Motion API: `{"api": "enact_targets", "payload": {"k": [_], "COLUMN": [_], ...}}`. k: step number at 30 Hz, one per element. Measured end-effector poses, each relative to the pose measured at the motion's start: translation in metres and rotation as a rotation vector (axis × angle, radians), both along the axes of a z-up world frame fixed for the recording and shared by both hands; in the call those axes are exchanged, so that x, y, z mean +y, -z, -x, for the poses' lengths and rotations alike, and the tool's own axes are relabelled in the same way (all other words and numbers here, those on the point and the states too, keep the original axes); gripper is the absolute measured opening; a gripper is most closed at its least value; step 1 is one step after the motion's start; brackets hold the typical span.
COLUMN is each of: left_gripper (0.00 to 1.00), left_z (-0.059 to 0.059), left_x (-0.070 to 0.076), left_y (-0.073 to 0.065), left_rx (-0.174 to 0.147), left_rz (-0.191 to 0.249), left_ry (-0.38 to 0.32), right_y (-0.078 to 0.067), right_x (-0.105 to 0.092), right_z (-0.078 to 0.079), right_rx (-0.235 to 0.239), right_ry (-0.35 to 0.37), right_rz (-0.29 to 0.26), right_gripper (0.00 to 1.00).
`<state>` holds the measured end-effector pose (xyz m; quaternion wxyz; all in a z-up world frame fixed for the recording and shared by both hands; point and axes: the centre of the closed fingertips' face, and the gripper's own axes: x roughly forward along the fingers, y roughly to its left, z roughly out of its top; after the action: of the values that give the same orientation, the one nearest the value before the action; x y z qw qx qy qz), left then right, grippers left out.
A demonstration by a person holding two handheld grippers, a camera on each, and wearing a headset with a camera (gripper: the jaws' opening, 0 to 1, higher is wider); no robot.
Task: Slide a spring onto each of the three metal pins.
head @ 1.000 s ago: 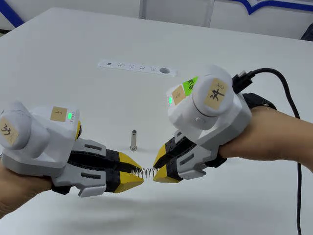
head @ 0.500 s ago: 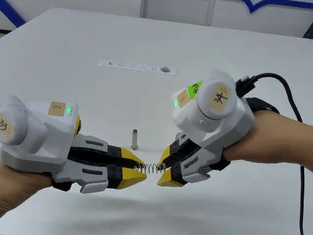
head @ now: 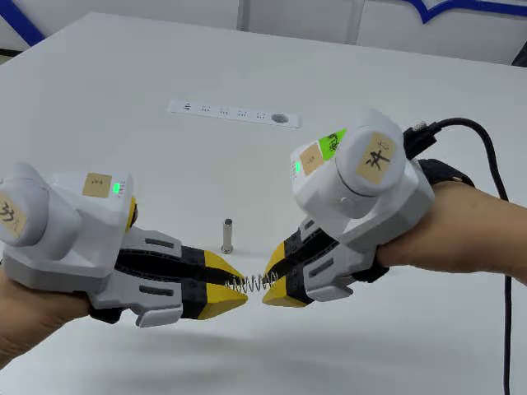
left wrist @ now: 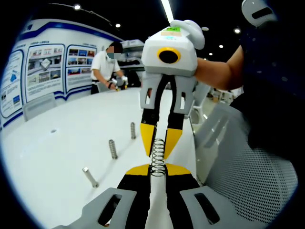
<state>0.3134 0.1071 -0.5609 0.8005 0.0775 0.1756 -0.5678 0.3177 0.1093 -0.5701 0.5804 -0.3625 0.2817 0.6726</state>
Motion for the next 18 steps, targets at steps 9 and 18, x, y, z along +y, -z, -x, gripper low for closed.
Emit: {"api": "enact_targets", "payload": {"k": [9,18], "left_gripper": [0.11,0.11], "left_z": [0.000,0.000], "left_x": [0.001,0.001], "left_y": [0.005,0.007], "left_rx": [0.006,0.006], "left_rz": [-0.010,-0.013], "left_ry": [-0.003,-0.005], "right_y": [-0.015,-0.021], "right_x": [0.014,0.025], "right_z": [0.004,0.011], "right_rx": [-0.012,-0.026], "right_ry": [-0.035,-0.081], "right_rz": [-0.018,-0.013], "right_gripper": [0.12,0.12]}}
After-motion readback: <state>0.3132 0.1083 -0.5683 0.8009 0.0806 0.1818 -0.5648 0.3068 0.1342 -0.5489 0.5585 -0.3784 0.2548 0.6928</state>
